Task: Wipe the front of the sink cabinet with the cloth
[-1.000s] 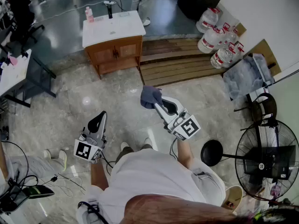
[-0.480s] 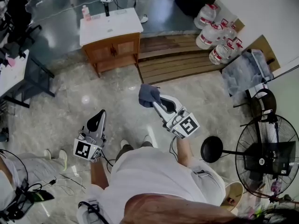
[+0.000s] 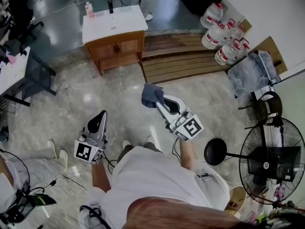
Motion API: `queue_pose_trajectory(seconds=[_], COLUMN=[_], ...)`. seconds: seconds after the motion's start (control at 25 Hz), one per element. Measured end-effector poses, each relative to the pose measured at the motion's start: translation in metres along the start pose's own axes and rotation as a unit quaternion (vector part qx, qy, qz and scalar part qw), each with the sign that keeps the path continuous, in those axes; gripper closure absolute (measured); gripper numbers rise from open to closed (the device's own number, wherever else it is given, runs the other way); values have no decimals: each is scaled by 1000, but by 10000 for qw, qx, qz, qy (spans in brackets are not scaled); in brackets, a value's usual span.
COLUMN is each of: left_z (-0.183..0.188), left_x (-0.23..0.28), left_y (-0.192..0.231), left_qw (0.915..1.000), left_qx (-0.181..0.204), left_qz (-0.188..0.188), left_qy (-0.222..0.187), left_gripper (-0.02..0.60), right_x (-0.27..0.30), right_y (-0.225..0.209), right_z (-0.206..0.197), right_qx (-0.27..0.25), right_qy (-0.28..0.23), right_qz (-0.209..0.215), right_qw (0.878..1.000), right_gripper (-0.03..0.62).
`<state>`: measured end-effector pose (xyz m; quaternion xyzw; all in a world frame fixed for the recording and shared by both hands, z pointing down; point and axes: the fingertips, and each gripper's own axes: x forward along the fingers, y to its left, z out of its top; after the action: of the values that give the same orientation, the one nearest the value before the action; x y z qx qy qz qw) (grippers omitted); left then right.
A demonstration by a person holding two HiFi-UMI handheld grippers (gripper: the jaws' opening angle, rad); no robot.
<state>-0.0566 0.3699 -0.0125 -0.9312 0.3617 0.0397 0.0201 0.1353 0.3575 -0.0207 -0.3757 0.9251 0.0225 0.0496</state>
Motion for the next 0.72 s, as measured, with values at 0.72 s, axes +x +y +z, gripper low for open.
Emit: queue_pose_trajectory(seconds=[0.72], left_z=[-3], left_x=[54], left_y=[-18], left_qw=[9985], left_qx=[207], left_qz=[513], left_qy=[56], left_gripper=[584], right_x=[-22], right_y=[-62], right_z=[-1], right_qx=[-15], right_qy=[-114], right_qz=[266], right_qw=[9996], right_gripper=[519])
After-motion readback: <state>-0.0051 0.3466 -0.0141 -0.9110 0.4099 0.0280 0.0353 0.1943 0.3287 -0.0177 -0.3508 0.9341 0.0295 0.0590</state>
